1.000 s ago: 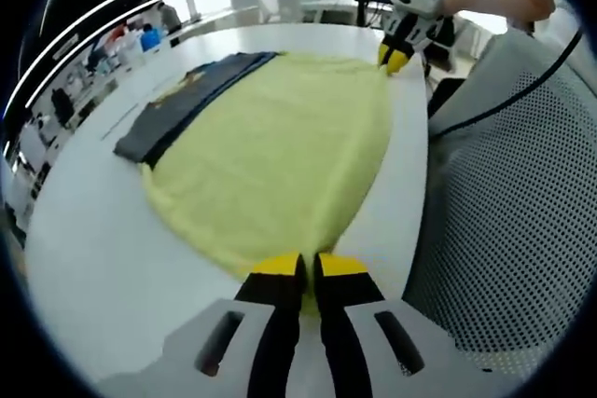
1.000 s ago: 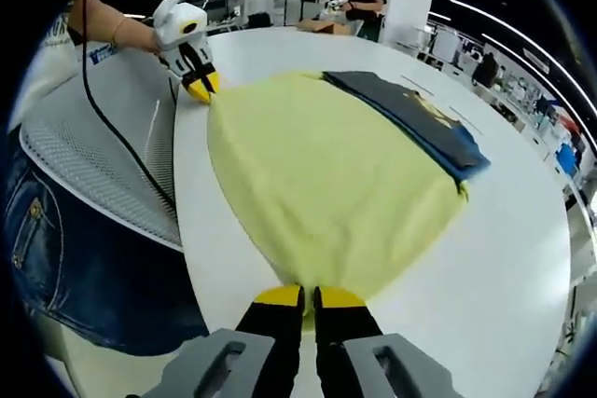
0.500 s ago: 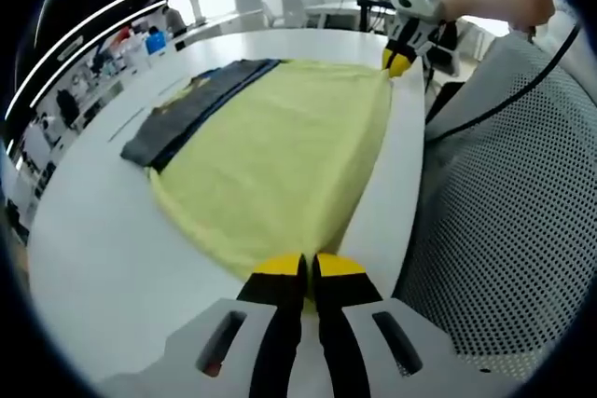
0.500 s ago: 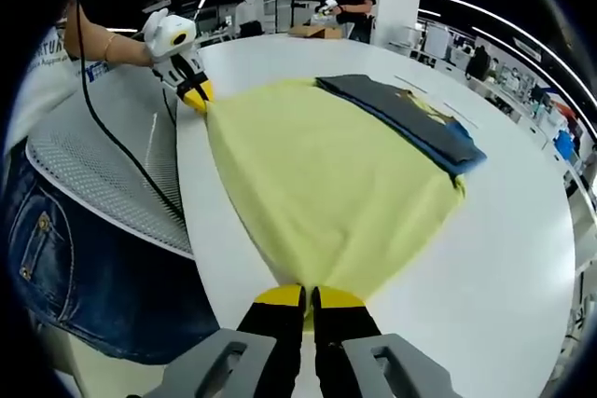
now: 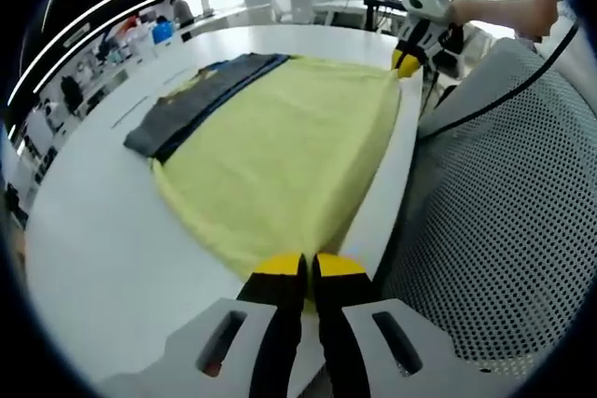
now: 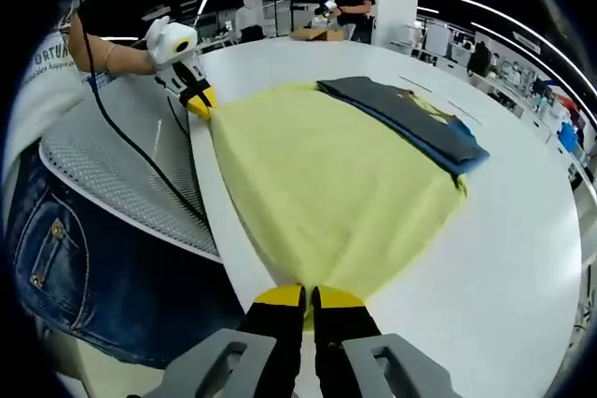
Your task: Fold the garment on the visible template until the final outline fits inside the template.
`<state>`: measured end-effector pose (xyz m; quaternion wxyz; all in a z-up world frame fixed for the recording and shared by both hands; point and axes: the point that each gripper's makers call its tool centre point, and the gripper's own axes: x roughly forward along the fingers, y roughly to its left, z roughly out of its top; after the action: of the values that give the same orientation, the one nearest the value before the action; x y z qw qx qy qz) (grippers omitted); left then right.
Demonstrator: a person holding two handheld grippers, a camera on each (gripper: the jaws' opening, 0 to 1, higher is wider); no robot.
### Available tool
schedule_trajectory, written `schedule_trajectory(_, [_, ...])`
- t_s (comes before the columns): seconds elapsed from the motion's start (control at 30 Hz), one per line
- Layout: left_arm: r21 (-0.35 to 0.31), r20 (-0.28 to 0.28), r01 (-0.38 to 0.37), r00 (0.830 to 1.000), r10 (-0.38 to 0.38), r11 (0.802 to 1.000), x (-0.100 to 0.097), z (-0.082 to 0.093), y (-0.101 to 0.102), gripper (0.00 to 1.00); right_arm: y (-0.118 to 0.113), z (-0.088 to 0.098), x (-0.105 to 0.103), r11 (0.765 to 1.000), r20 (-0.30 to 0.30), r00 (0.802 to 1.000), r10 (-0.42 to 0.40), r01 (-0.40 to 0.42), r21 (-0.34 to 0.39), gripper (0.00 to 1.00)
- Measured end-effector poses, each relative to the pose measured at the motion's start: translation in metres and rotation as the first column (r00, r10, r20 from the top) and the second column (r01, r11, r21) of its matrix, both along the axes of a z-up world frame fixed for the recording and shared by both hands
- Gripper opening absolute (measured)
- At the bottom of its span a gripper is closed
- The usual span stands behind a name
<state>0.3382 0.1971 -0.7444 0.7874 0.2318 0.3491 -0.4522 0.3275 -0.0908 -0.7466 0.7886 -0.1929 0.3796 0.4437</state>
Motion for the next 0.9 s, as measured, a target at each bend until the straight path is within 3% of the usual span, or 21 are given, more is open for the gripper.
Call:
schedule_trajectory(0.37, [-0.040,-0.054,-0.059,0.997,0.056,0.997,-0.014,0.011,0.003,0.01,0.003,0.008,-0.015,1.000,-0.037,0.999,0.016,-0.015,0.016,0.00])
schedule_trajectory(0.9, [-0.023,-0.089,-0.013,0.996,0.011,1.000,-0.039,0.026,0.005,0.01,0.008,0.028,-0.032,0.997,-0.053,0.996,0.073,-0.072,0.021,0.00])
